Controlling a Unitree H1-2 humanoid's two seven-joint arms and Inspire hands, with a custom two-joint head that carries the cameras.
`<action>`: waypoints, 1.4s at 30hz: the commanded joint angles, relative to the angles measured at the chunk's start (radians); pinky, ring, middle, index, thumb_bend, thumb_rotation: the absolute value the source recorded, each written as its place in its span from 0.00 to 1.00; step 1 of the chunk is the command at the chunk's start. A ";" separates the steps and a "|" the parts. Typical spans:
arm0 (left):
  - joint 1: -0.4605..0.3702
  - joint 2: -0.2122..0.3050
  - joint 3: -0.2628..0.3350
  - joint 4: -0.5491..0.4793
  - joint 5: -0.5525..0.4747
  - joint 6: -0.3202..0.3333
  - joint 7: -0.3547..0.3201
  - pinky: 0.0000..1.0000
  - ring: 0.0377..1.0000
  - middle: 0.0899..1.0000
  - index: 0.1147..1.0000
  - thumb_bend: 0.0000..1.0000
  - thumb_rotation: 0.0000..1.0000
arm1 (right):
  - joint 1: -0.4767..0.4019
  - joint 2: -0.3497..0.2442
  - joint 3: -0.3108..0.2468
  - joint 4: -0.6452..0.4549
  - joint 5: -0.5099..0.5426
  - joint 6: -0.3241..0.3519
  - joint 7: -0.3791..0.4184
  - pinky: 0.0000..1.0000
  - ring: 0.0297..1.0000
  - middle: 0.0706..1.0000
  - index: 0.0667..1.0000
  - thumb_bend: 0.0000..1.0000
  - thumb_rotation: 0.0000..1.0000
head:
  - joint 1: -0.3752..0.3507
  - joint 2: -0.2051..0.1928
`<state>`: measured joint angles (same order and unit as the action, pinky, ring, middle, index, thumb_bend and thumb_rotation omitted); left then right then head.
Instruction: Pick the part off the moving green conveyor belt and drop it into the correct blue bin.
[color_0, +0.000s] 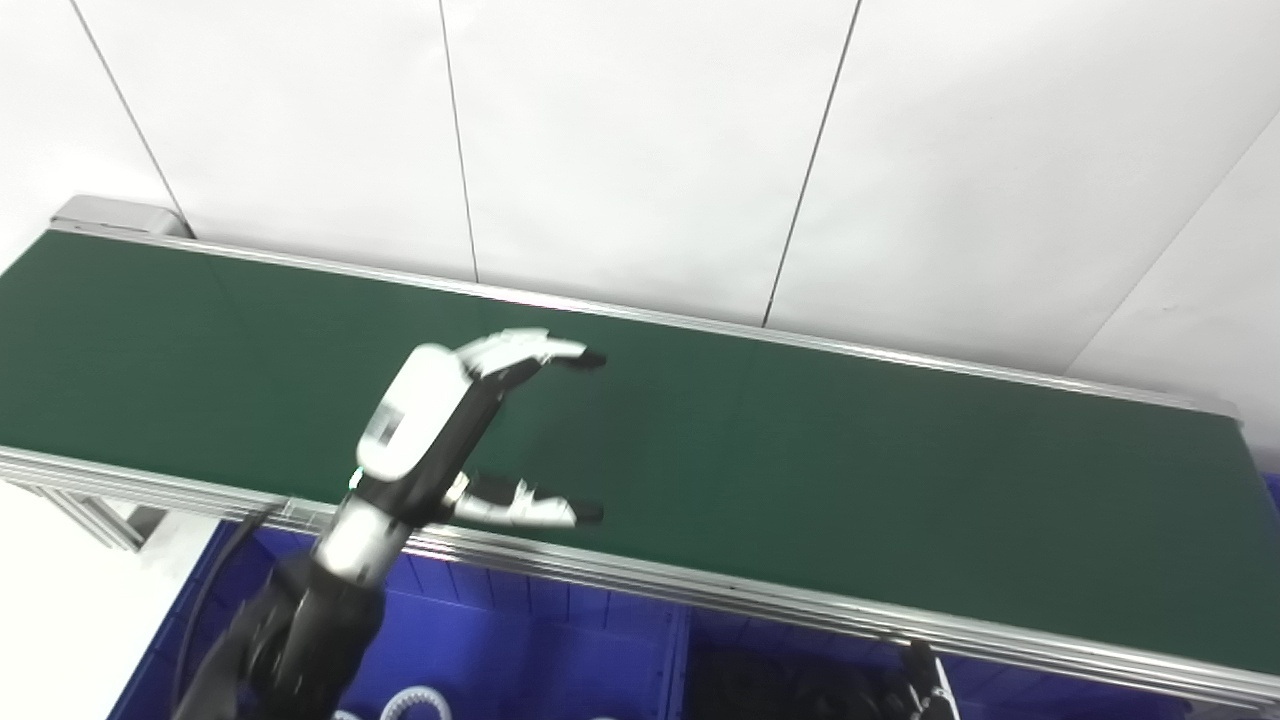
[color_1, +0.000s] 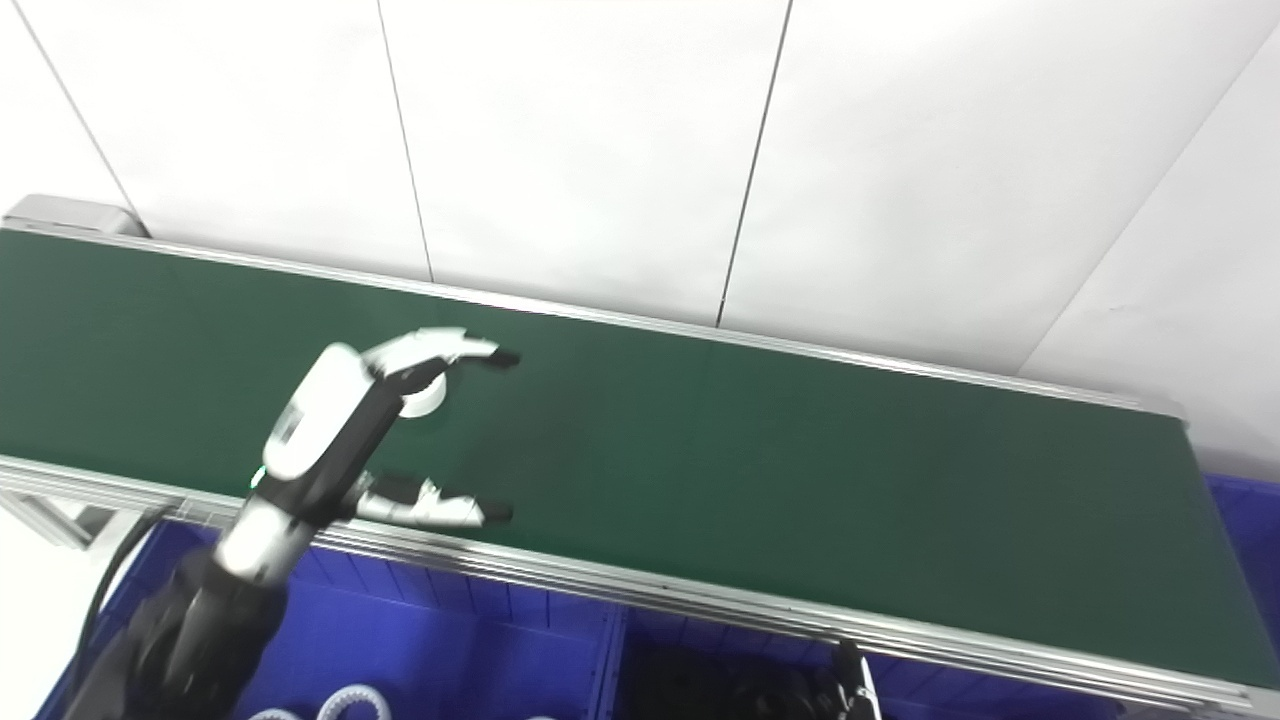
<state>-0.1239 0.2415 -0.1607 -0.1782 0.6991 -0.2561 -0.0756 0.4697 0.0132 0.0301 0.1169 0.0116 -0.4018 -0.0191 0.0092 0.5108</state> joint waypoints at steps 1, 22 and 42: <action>-0.093 0.029 -0.012 0.028 0.049 0.037 -0.031 0.80 0.78 0.76 0.70 1.00 0.25 | -0.002 0.007 0.002 -0.015 -0.015 -0.055 -0.002 0.92 0.92 0.95 0.96 0.79 1.00 | -0.002 0.003; -0.547 0.064 -0.208 0.682 0.201 0.093 0.027 0.81 0.79 0.76 0.68 1.00 0.22 | 0.032 0.028 0.028 -0.073 -0.052 -0.037 -0.004 0.89 0.90 0.94 0.95 0.79 1.00 | -0.053 0.031; -0.680 0.059 -0.443 0.927 0.184 0.177 -0.206 0.65 0.56 0.52 0.51 1.00 0.25 | 0.083 0.039 0.056 -0.146 -0.059 -0.011 -0.002 0.86 0.89 0.93 0.95 0.78 0.99 | -0.084 0.073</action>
<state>-0.7921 0.2758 -0.6128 0.7467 0.8853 -0.1240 -0.2484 0.5394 0.0436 0.0797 0.0029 -0.0499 -0.3998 -0.0215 -0.0751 0.5829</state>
